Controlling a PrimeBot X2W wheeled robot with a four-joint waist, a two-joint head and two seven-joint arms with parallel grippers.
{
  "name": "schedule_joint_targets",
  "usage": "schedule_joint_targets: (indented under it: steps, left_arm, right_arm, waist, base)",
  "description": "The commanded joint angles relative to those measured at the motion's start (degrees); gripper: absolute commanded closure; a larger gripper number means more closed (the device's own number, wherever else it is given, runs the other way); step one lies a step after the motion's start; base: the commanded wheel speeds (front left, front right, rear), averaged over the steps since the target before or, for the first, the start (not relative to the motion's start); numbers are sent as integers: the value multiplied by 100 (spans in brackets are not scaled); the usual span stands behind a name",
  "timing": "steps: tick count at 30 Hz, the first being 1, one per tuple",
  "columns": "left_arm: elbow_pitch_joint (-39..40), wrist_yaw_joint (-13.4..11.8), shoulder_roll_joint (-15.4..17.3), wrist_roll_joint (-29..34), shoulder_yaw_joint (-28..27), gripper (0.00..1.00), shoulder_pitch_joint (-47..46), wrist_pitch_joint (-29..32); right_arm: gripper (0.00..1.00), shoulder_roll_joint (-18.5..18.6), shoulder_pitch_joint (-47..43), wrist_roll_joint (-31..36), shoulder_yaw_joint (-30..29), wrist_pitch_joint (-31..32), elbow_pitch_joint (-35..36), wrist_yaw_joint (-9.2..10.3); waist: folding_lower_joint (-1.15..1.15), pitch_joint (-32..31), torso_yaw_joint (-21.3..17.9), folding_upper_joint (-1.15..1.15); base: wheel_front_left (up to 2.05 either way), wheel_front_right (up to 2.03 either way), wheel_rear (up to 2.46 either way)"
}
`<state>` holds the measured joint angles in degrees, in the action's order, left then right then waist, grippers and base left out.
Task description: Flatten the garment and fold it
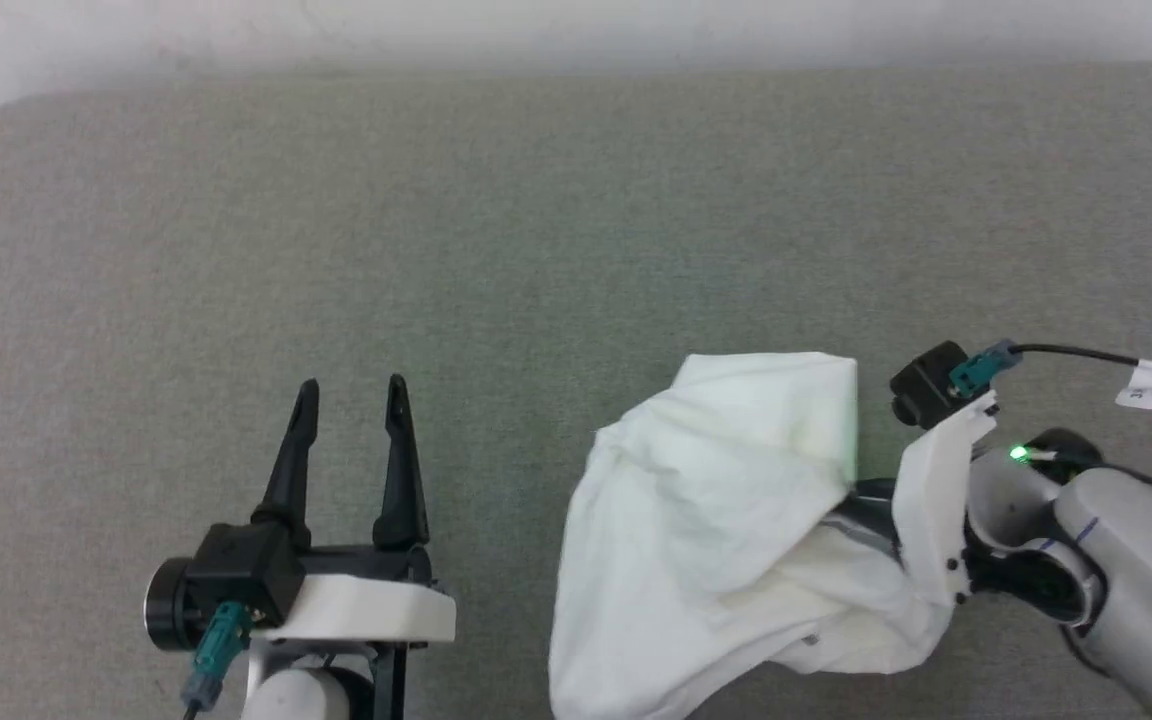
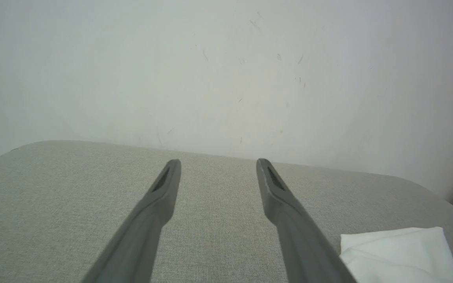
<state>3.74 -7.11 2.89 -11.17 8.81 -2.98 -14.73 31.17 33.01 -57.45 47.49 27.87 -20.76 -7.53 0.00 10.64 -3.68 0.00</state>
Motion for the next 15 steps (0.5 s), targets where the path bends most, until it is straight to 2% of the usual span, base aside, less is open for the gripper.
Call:
schedule_joint_targets:
  steps: [1, 9, 15]
  left_arm:
    - [-5, 30, -2, 1, -18, 0, 116, -27]
    - [25, 53, -2, -3, -7, 0, 201, -27]
    - [65, 129, -2, 151, 43, 0, 7, -27]
  right_arm:
    - [100, 224, 127, 278, -7, 140, 78, 4]
    - [100, 717, 66, 881, -386, 617, 181, 4]
    - [100, 1068, 90, 1493, -991, 835, -3, 4]
  waist:
    - [0, -235, -242, 0]
    - [0, -257, -831, 0]
    - [0, 179, -1405, 0]
  base:
    - [0, 0, 0]
    - [0, 0, 0]
    - [0, 0, 0]
